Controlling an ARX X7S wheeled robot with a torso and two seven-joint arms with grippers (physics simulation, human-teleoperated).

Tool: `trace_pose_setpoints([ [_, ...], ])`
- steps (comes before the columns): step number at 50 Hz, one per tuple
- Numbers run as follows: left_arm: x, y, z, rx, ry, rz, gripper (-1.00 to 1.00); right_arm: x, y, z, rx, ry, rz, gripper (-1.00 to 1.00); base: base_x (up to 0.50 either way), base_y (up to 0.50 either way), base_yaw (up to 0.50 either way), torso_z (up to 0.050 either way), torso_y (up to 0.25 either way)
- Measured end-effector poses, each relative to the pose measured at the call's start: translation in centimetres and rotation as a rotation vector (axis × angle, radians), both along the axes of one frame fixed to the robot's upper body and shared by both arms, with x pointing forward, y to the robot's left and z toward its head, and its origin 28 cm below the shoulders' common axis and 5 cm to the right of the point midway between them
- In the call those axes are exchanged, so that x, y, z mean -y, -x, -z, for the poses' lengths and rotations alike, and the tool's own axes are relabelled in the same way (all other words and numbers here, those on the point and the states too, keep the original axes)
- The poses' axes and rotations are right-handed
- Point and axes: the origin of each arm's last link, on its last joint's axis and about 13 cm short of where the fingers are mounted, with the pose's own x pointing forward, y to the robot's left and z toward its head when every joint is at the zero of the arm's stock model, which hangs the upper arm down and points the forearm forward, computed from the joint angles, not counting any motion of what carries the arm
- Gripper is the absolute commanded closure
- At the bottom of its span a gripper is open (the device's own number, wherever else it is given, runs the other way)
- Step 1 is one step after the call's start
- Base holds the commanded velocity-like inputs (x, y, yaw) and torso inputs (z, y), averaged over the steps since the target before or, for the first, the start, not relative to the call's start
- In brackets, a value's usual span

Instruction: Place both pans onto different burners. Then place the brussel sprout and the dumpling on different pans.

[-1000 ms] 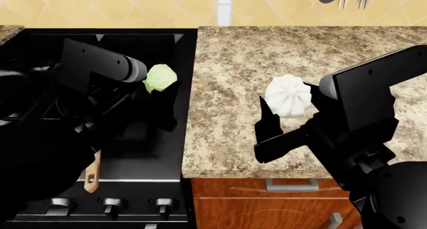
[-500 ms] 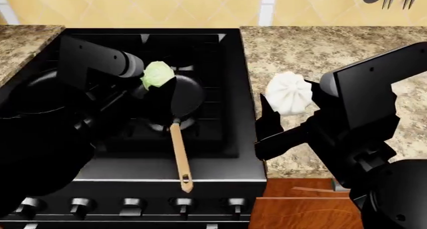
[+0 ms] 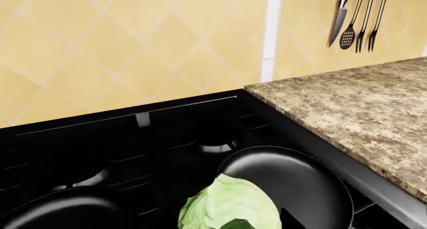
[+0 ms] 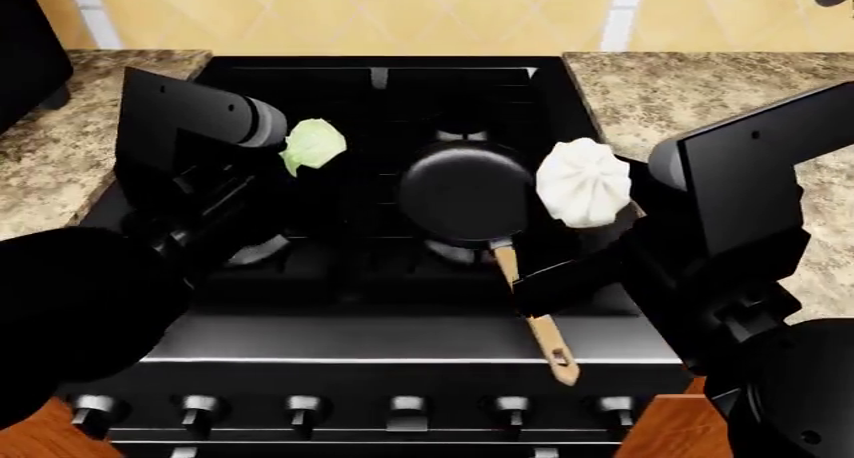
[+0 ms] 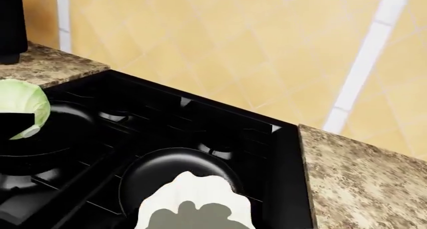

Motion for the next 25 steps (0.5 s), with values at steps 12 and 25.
trace_pose_setpoints([
  [12, -0.16, -0.17, 0.0, 0.003, -0.004, -0.018, 1.0, -0.01, 0.06, -0.03, 0.0, -0.01, 0.0, 1.0, 0.0, 0.33, 0.0, 0.002, 0.001],
  [25, -0.19, -0.43, 0.11, 0.006, -0.001, -0.028, 1.0, 0.05, -0.13, -0.1, 0.002, -0.021, 0.0, 1.0, 0.0, 0.0, 0.0, 0.0, 0.001],
])
